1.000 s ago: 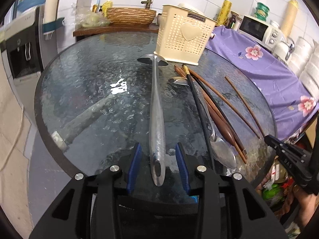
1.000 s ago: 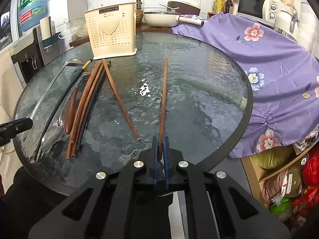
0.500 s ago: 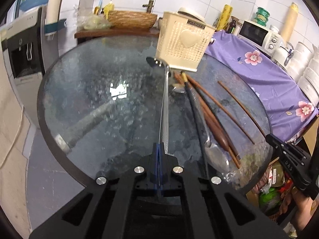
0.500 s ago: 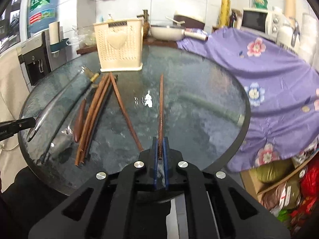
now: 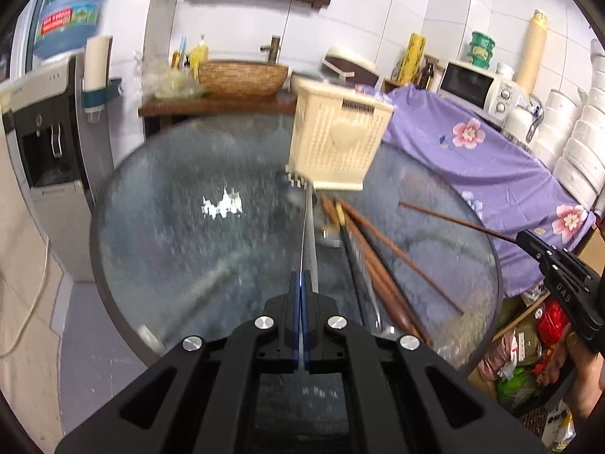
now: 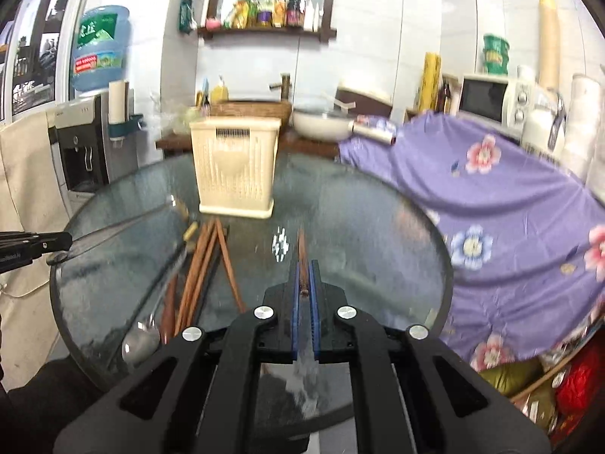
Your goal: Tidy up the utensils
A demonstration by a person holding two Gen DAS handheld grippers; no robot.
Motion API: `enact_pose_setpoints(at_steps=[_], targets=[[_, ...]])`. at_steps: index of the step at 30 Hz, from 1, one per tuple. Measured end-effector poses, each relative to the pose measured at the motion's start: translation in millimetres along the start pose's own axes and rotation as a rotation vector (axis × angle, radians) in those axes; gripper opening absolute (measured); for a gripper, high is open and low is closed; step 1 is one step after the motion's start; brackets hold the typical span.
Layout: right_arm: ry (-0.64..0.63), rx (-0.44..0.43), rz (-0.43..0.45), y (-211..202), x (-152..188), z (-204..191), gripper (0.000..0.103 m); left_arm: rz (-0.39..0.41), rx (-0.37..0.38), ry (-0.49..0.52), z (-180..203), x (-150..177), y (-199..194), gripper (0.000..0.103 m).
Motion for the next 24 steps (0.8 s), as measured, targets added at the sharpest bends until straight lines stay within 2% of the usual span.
enact_pose_setpoints(at_steps=[3,10,16,20,24], targets=[[-0.005,0.003,0.041,-2.7,-17.9,6.3,0.005,0.041,0.007,0.005,3.3,-13.5,-6.9,0.000],[-0.017,0.001,0.098,-2.3,-46.7,13.8,0.005,0.084,0.022,0.015,10.1,-36.4,-14.8,0.001],[-0.021,-0.035,0.118,-0.6,-63.0,17.7,0.005,0.061,0.038,0.015,11.9,-47.4,-14.5,0.001],[0.007,-0.080,0.124,3.2,-76.3,25.8,0.005,0.011,0.080,-0.002,13.5,-60.6,-12.8,0.001],[0.012,-0.112,0.124,7.0,-88.6,31.9,0.005,-0.009,0.094,0.034,17.1,-79.2,-14.5,0.001]])
Point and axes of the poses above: each gripper's, at about its wrist camera, not at the fingertips, and y roughly the way its jaws point, z to its right, x to its underside, the point moved 4 cm from there along y, roughly the way its jaws point, and after that the axes turned 15 degrees about -y, right-handed, at the moved point
